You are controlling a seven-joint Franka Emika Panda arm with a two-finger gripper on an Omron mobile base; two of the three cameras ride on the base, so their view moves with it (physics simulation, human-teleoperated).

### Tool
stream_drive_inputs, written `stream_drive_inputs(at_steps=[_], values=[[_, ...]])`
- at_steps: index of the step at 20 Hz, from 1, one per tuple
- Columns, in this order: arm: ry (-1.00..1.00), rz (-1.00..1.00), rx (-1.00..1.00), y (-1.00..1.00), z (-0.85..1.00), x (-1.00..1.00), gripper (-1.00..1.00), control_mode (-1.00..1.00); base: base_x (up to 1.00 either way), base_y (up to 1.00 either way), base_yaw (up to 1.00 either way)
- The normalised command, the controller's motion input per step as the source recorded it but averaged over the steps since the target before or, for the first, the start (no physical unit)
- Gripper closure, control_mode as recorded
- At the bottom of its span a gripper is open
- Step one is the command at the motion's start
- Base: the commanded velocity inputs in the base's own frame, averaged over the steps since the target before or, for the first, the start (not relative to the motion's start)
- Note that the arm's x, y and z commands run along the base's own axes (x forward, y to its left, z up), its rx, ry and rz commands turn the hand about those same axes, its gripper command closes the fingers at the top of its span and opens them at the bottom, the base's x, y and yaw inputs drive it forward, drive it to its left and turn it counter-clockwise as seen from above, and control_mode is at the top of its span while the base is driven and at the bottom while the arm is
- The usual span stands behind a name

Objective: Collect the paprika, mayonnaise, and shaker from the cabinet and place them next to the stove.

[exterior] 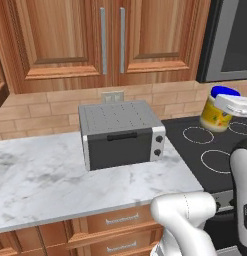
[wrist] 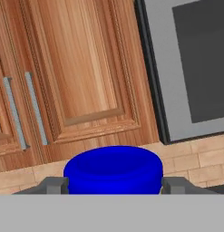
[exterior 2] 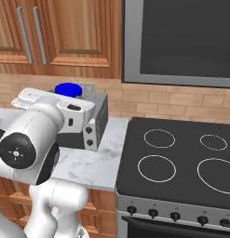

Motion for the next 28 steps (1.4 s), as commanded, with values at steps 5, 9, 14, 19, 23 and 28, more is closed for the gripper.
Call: stream_drive_inputs(at_steps=[5,9,14,19,23,28], values=[[0.0,0.25,-0.06,-0.01,-0.56,0.2,1.0,-1.0,0.0,0.0,0.0],[0.0,0.21,-0.09,0.0,-0.62,0.33,1.0,-1.0,0.0,0.0,0.0],[-0.04,0.18,-0.05,-0.02,-0.65,0.49,1.0,-1.0,0.0,0.0,0.0],[-0.08,0.22,0.0,-0.13,-0.63,0.6,1.0,-1.0,0.0,0.0,0.0],[-0.03,0.24,0.0,-0.12,-0.59,0.61,1.0,-1.0,0.0,0.0,0.0],[0.0,0.22,0.0,-0.07,-0.56,0.56,1.0,-1.0,0.0,0.0,0.0]])
